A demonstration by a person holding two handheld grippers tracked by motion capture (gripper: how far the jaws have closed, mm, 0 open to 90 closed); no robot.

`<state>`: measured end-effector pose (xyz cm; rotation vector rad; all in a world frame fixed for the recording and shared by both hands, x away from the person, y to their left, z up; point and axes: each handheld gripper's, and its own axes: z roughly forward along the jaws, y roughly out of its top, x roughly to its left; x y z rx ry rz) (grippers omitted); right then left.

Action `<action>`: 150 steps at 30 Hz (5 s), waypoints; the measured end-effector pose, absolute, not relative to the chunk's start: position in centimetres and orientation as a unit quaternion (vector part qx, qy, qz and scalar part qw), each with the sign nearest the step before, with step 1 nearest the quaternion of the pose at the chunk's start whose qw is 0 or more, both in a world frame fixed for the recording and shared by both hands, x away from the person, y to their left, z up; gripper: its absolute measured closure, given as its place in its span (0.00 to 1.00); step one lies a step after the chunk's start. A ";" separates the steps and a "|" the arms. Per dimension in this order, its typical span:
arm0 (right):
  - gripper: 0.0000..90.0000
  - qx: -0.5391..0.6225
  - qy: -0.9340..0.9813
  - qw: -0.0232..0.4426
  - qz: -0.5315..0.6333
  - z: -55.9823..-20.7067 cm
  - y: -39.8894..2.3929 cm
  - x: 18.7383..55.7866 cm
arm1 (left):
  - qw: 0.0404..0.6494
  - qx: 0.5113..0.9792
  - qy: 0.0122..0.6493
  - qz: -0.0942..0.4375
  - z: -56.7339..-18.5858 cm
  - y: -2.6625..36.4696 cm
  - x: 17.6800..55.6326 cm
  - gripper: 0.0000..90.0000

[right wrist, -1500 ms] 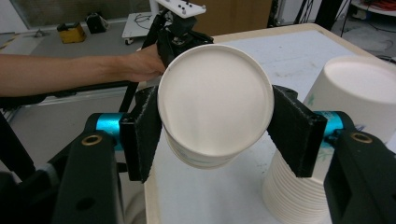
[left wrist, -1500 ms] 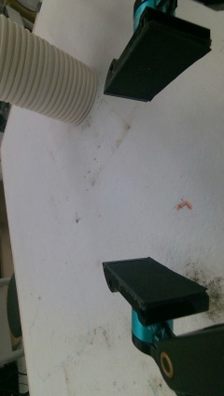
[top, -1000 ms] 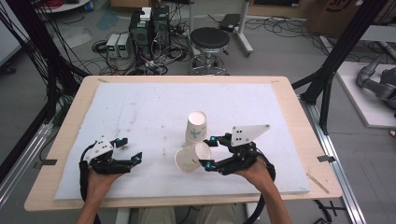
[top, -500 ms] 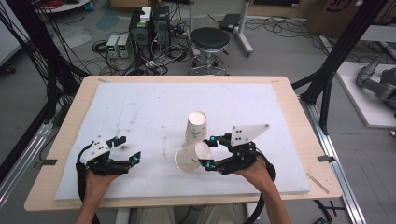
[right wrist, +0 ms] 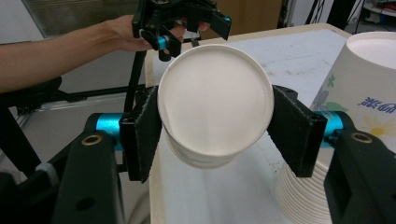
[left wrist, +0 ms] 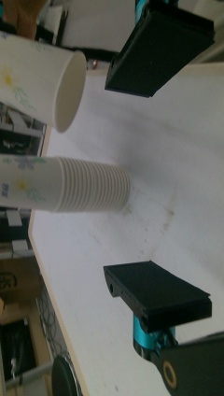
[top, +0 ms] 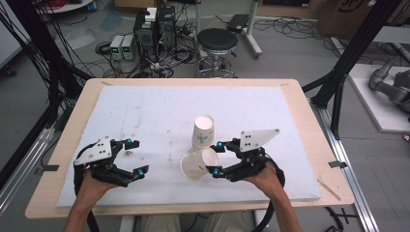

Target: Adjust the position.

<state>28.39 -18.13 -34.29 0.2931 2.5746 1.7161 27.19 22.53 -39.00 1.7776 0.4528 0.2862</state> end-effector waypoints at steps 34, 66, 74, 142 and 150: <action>0.43 0.077 0.813 -0.013 0.576 -34.5 -17.8 28.3 | 0.643 0.765 0.046 -0.015 -39.0 10.3 28.7 0.06; 0.17 0.072 0.810 -0.026 0.582 -35.2 -17.2 28.3 | 0.660 0.751 0.032 -0.010 -39.6 11.2 28.6 0.34; 0.15 0.085 0.817 -0.018 0.570 -35.1 -17.0 28.2 | 0.654 0.756 0.038 -0.005 -39.5 11.8 28.6 0.35; 0.42 -0.003 0.967 0.029 0.252 -32.4 -11.5 28.6 | 0.313 0.950 0.009 -0.005 -33.1 7.2 29.0 0.36; 0.42 -0.005 0.966 0.031 0.256 -32.4 -11.6 28.5 | 0.369 0.929 0.009 0.000 -33.4 7.9 29.3 0.08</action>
